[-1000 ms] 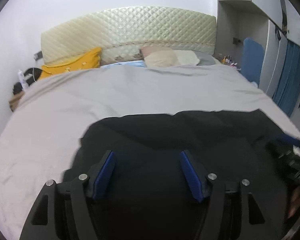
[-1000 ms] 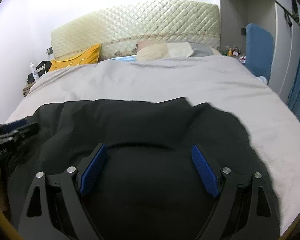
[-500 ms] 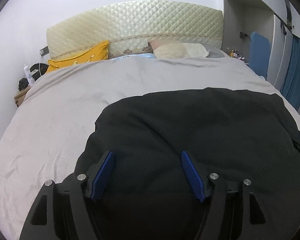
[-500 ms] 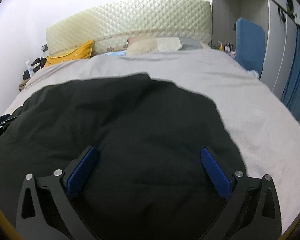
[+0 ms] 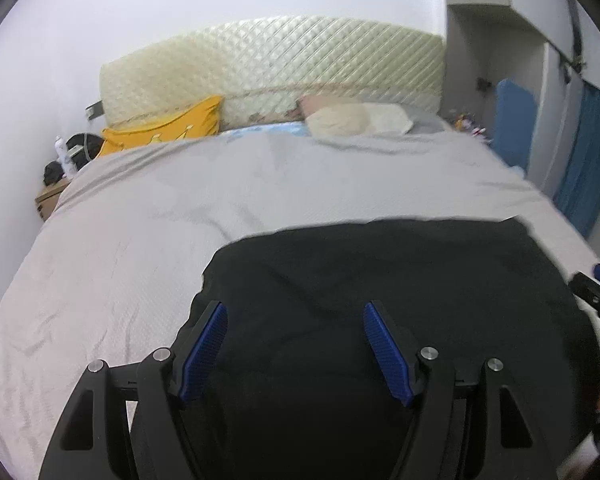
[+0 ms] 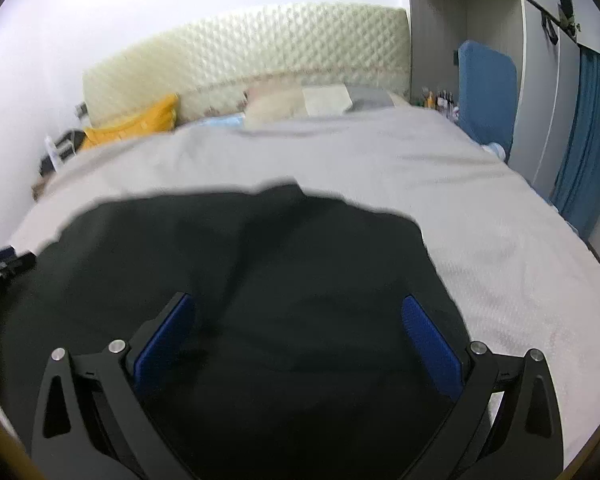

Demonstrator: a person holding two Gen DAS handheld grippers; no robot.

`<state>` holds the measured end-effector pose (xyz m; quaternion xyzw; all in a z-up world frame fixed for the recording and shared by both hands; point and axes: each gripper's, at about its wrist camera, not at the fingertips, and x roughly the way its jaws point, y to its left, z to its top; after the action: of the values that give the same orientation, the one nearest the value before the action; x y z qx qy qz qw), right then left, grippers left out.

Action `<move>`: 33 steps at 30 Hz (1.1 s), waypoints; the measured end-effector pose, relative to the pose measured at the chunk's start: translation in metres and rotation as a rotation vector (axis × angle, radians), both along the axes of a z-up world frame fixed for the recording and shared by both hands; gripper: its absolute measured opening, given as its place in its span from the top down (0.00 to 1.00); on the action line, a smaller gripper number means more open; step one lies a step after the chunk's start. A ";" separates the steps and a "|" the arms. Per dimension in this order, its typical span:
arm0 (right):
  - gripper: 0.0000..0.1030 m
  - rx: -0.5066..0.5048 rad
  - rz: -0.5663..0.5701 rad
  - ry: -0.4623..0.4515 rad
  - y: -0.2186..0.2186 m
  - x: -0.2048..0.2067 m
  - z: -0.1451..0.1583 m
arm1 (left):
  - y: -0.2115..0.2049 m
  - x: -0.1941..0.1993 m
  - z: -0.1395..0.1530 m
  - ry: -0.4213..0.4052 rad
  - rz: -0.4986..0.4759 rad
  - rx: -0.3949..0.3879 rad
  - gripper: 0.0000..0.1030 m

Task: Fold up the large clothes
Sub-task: 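Open both grippers and lift them away from the folded jacket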

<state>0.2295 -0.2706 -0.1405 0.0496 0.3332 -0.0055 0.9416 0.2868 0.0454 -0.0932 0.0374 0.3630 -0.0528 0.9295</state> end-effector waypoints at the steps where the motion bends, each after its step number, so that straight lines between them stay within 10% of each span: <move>1: 0.00 0.020 0.007 -0.012 0.002 -0.004 0.013 | -0.002 -0.007 0.013 -0.018 -0.005 -0.008 0.32; 15: 0.00 0.009 0.117 -0.272 0.051 -0.117 0.165 | -0.012 -0.139 0.157 -0.290 -0.017 -0.079 0.10; 33: 0.00 0.011 0.164 -0.431 0.094 -0.265 0.215 | -0.002 -0.285 0.192 -0.374 -0.052 -0.087 0.10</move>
<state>-0.0351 -0.1765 0.0742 0.0275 0.1271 0.0836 0.9880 0.0015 0.0437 0.0984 0.0155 0.1804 -0.0845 0.9798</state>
